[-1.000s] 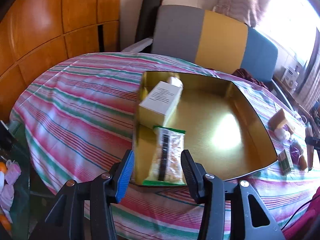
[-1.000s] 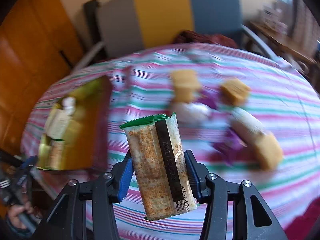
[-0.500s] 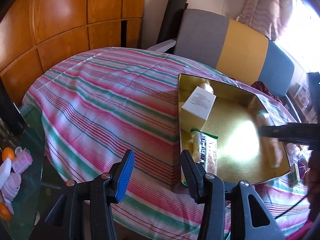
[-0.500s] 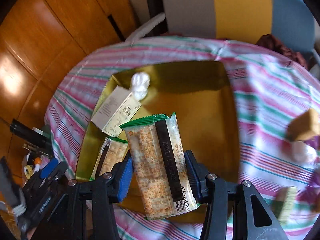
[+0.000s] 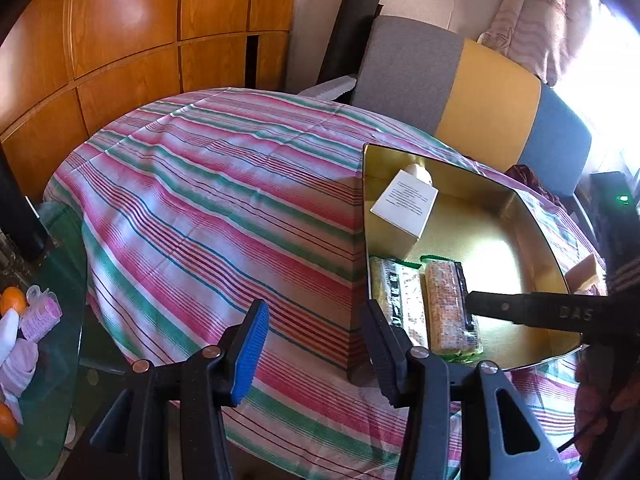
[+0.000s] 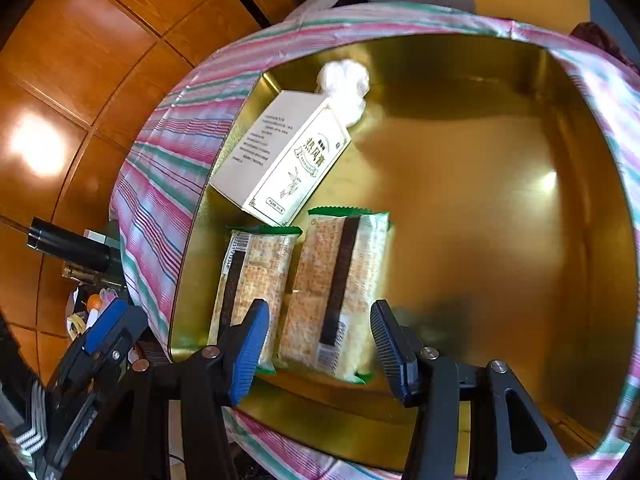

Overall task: Organize objects
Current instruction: 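Carry the right gripper's cracker packet into the tray beside the other packet and open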

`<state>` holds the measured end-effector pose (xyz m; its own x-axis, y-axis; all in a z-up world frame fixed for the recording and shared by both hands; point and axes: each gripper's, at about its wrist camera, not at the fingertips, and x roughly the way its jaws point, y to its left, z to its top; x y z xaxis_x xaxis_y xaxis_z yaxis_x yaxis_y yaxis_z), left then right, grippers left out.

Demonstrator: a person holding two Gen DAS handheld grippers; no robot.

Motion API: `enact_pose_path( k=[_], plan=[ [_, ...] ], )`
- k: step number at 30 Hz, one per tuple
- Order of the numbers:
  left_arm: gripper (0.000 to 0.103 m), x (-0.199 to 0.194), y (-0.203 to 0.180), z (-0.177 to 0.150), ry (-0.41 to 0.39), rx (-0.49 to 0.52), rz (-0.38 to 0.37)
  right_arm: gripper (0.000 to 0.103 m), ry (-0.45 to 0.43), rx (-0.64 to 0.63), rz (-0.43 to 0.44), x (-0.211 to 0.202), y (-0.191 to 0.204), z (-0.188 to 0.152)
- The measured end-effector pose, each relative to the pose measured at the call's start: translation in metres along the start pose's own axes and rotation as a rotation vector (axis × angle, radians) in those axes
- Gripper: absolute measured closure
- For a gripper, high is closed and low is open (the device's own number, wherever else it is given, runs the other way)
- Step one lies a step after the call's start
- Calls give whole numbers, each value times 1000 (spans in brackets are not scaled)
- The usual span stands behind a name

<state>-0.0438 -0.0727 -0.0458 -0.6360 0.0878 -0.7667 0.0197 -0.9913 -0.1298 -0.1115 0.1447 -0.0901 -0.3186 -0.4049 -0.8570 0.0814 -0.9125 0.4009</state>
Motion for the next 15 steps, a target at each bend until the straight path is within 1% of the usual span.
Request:
enact_pose_path(
  k=[8,11,15],
  plan=[
    [55,-4,-16,-2,-3,41,-29,37,-166,-27,-74,-54,-18,-16],
    [54,-5,-24,-2,-2,61,-39,35,-215,-12,-113,-76,-33,-22],
    [55,-10,-42,1,-12,107,-65,35,-267,30,-170,-108,-66,-34]
  ],
)
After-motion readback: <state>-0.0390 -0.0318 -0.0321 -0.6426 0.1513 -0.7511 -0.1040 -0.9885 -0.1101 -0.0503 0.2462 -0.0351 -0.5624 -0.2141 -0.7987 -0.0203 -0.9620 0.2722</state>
